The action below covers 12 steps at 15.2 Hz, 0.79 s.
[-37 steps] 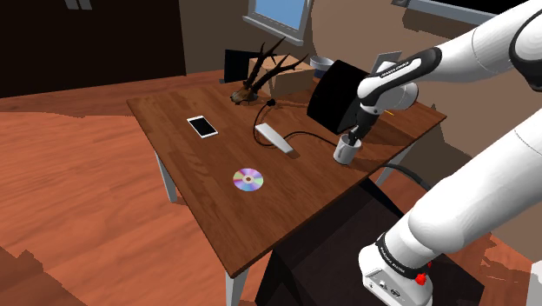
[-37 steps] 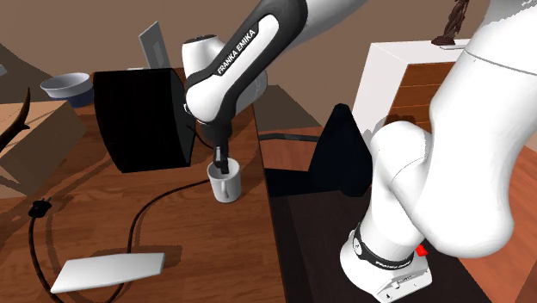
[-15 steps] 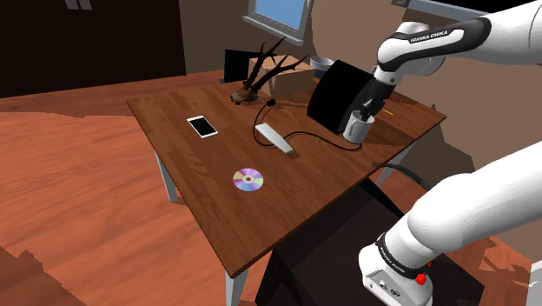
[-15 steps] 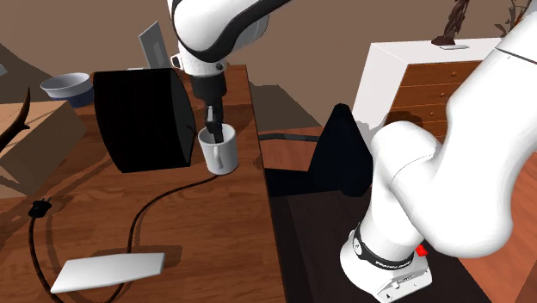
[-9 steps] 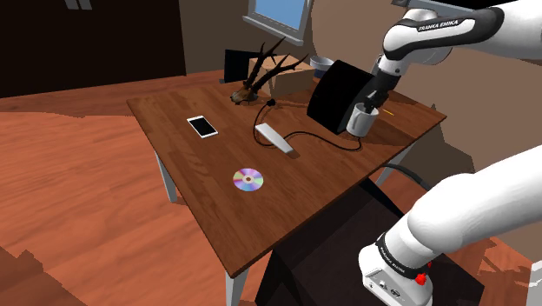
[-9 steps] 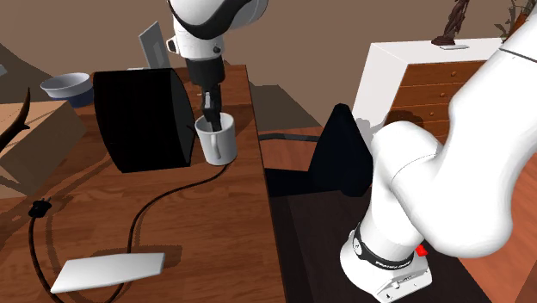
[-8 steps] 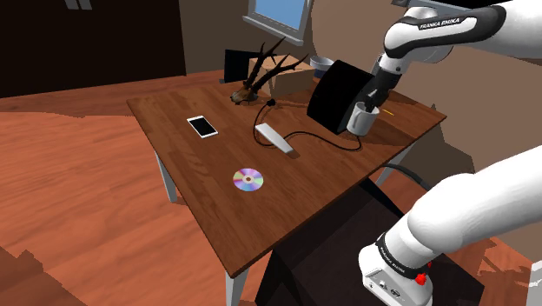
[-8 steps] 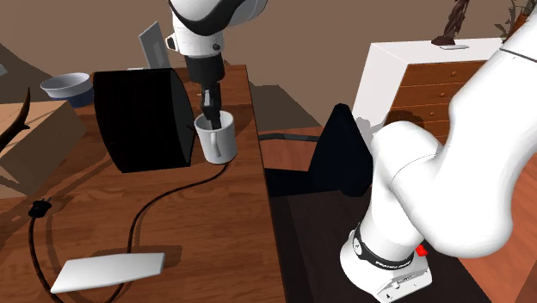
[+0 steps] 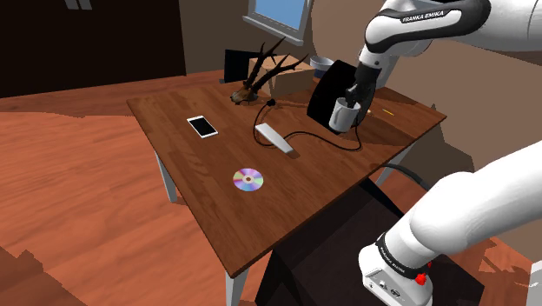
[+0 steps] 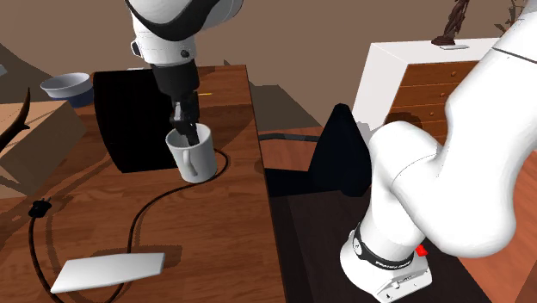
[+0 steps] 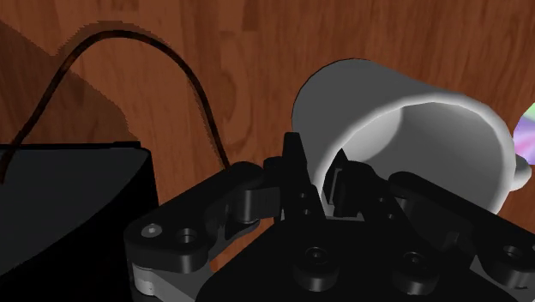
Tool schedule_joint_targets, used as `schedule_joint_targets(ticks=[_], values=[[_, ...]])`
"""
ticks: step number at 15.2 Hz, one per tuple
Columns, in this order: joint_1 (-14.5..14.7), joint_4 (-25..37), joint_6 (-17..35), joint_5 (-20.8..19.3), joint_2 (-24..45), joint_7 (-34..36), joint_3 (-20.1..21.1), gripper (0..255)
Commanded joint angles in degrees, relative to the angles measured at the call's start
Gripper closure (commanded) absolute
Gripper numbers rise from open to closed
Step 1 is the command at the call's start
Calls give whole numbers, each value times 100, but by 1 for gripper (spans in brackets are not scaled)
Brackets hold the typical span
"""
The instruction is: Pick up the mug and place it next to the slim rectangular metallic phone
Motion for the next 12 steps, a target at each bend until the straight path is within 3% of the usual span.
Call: schedule_joint_targets(ticks=[1,12], values=[[135,72,5,104,83,266,180,255],[815,975,70,632,1064,1436,950,255]])
